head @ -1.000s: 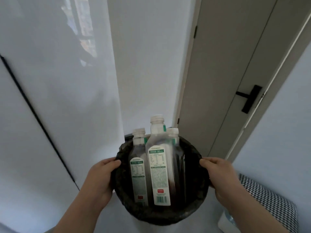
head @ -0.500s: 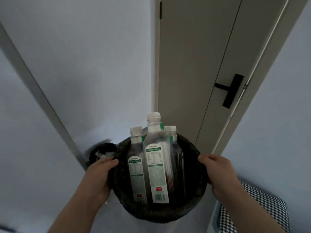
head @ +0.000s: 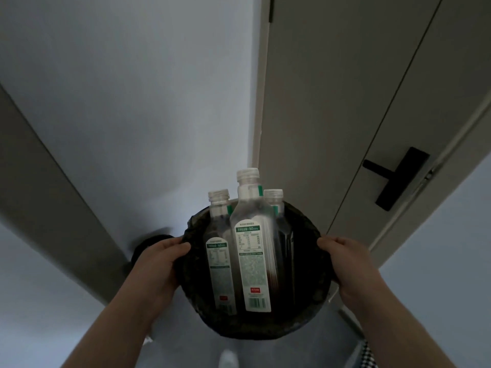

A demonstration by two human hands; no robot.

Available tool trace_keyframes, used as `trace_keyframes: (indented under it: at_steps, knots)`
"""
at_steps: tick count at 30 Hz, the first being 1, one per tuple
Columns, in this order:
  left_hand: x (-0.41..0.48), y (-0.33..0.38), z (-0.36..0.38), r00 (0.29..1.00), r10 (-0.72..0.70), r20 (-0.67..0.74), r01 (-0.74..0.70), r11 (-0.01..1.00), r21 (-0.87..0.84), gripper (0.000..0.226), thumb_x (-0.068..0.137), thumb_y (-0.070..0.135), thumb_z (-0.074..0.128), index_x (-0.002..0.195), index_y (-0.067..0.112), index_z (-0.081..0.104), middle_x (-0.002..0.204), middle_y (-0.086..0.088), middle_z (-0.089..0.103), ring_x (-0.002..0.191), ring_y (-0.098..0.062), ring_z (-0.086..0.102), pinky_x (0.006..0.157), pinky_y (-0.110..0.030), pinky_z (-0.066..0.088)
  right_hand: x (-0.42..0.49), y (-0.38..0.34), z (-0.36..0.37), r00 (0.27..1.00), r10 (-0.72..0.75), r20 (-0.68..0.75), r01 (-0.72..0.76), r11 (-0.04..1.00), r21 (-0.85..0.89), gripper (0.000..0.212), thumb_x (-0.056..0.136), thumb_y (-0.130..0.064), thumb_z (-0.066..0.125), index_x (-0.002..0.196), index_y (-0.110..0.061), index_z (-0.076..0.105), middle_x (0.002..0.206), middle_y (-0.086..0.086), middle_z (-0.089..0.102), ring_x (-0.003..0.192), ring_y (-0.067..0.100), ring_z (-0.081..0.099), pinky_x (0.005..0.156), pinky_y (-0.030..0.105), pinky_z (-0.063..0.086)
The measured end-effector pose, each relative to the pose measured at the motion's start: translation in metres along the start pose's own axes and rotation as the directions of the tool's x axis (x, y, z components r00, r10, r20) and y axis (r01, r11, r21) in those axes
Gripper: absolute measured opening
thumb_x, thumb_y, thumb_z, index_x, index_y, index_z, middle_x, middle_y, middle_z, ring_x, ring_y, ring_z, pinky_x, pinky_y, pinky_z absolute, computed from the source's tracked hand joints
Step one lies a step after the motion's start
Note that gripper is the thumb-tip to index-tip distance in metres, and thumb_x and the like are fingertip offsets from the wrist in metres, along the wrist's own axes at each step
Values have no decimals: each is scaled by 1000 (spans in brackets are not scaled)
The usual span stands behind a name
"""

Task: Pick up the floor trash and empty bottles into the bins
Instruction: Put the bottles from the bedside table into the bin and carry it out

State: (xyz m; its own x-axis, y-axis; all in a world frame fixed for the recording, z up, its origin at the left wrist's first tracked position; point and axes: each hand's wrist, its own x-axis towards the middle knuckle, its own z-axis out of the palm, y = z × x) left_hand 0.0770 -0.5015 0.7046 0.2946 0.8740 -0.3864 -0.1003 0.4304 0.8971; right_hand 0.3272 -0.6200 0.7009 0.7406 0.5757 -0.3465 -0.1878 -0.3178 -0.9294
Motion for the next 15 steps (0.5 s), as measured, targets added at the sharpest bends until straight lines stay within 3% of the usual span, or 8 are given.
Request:
trace_keyframes:
  at_steps: [5,8,12,15]
  knots:
    - [74,18,17,999,-23,-35,23,1000,-4,21,90,0,48,97,-4,67,87,-20,73,78,-32,69,78,-40,52,66,-24,29,1000,10,7,-10,1000,11,11,85,-6,61,80,-5,70,79,15,70,74,27,66,67,33,52]
    - [124,32,29,999,-20,-39,19,1000,-20,20,90,-1,48,88,-1,67,79,-18,74,68,-27,70,76,-40,52,111,-42,53,1000,23,6,-23,1000,-12,11,85,-5,61,78,-5,69,78,14,69,70,26,63,66,32,50]
    - [186,55,42,998,-24,-52,23,999,-38,19,91,-2,47,90,-3,66,73,-15,73,65,-26,70,69,-36,52,164,-73,80,1000,19,2,-19,998,-54,11,86,-8,61,81,-7,70,86,15,71,80,29,67,77,40,54]
    - [227,76,51,998,-27,-60,24,998,-50,19,90,-2,48,95,-5,66,89,-23,72,79,-34,69,80,-42,53,202,-95,99,1000,-2,10,3,999,-51,10,87,-7,60,81,-7,69,88,15,71,79,28,66,76,38,53]
